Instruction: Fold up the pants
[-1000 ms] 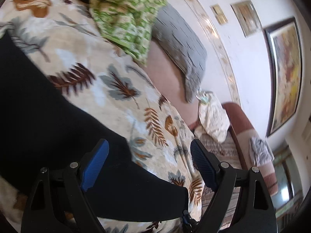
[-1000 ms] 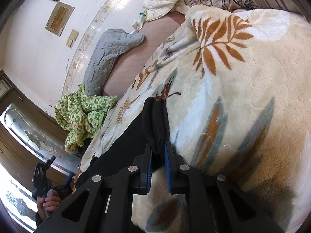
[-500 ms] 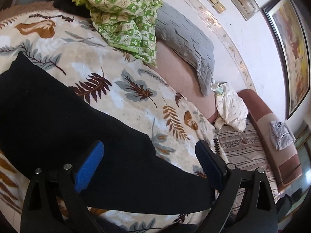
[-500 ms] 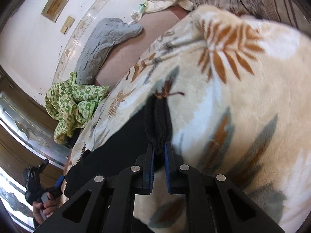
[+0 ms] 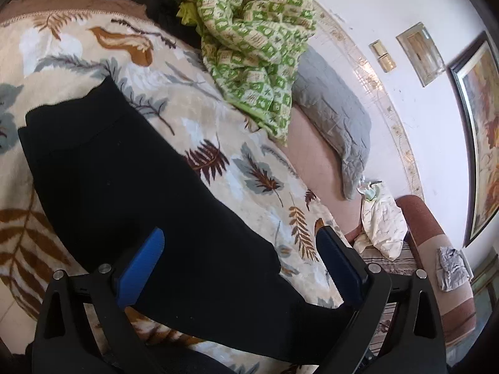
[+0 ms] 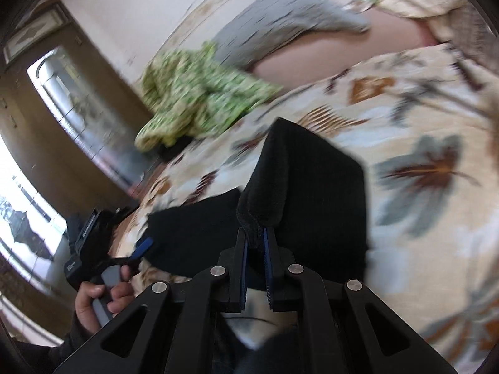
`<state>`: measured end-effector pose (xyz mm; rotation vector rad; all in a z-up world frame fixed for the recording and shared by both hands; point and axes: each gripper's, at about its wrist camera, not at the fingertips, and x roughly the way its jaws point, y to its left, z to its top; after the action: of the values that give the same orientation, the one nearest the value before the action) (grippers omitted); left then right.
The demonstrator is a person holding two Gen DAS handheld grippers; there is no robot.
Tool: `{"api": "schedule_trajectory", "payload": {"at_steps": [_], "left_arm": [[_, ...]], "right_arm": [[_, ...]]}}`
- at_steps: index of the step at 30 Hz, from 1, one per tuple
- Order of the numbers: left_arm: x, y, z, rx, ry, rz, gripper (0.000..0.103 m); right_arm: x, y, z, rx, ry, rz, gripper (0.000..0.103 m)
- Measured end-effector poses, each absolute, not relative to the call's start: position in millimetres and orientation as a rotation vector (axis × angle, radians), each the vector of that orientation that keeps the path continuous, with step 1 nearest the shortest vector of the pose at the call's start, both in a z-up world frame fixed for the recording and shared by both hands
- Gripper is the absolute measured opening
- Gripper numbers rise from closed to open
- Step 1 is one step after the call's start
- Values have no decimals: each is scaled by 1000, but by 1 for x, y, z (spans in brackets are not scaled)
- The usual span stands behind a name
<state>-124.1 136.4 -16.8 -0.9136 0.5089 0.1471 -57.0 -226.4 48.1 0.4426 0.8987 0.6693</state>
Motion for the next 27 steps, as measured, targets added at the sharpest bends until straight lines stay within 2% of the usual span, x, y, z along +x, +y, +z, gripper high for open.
{"api": "schedule_trajectory", "payload": {"at_steps": [9,15,18,21,25,27], "left_arm": [[-124,143,-22,-974,510,125,98],[-123,139,-20,-958,511,115,98],[-121,135,-17,-931,515,107,98],[-115,129,-12,-888,532,78,98],[-87,108,12,-730,626,-126,99],[-71,85,28,-545,668,-289,99]], "right_arm": [[-34,-112,47,290,1049,883,8],[-28,-69,9,165,1171,854,9],[-23,-73,-8,234,1233,874,16],[-21,-89,-2,355,1240,938,43],[-30,-141,31,286,1139,946,49],[-34,-174,47,55,1015,862,52]]}}
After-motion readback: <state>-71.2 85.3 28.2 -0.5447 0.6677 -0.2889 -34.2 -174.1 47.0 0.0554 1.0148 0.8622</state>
